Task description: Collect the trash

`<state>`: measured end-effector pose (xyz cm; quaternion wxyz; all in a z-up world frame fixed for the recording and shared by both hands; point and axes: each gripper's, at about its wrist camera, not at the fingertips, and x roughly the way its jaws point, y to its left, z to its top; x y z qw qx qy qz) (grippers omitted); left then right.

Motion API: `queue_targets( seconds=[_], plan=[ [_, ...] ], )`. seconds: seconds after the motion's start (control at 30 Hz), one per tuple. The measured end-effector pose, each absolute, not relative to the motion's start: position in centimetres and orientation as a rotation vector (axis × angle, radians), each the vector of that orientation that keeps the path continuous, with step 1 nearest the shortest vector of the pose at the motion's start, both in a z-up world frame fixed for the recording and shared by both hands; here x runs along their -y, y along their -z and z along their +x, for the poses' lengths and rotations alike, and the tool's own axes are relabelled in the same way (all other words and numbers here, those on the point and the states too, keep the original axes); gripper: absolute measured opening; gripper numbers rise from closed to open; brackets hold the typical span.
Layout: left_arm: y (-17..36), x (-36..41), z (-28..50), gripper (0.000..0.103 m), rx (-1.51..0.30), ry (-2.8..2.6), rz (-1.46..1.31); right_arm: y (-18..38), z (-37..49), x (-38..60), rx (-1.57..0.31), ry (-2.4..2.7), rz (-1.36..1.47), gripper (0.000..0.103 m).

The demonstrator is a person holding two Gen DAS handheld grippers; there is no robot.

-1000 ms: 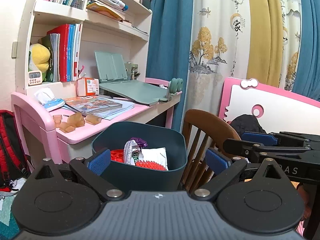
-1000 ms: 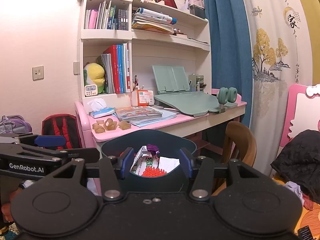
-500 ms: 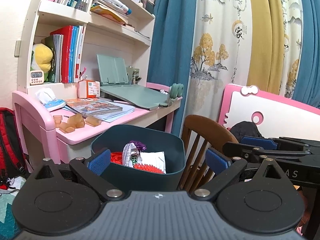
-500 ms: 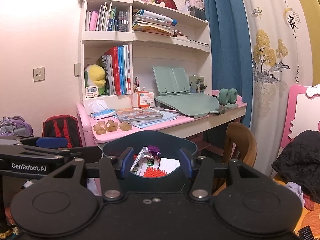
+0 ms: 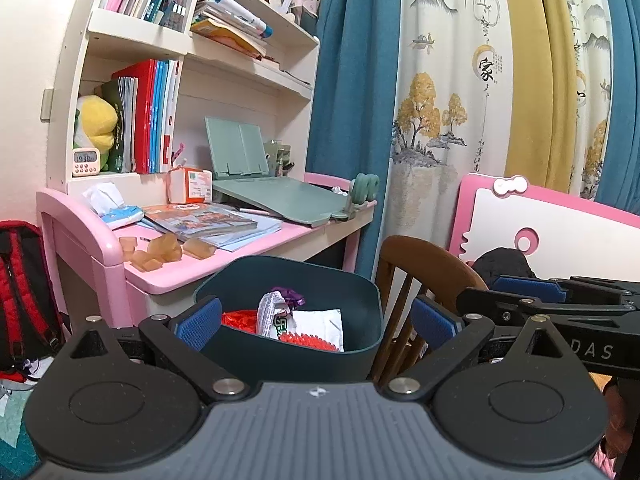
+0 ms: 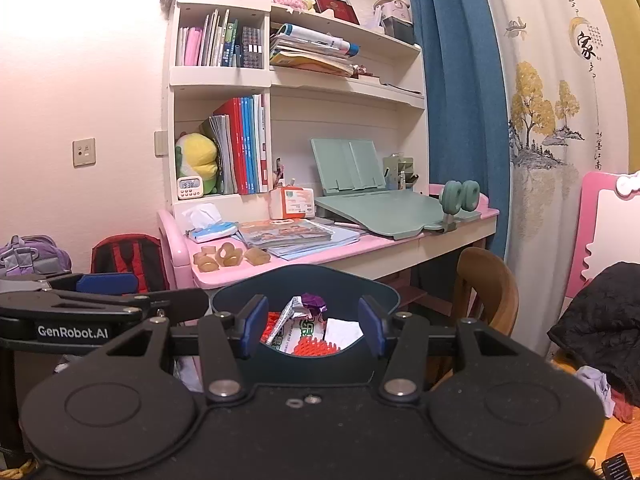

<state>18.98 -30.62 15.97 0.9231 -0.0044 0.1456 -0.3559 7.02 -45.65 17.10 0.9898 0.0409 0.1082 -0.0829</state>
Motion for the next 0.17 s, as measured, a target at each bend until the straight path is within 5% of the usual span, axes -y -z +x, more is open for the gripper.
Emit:
queue_targets(
  seconds=[0.17],
  plan=[
    [-15.74, 30.34, 19.09, 0.102, -0.31, 0.724, -0.019, -16.91, 7.08, 45.72, -0.219, 0.16, 0.082, 0.05]
  ],
)
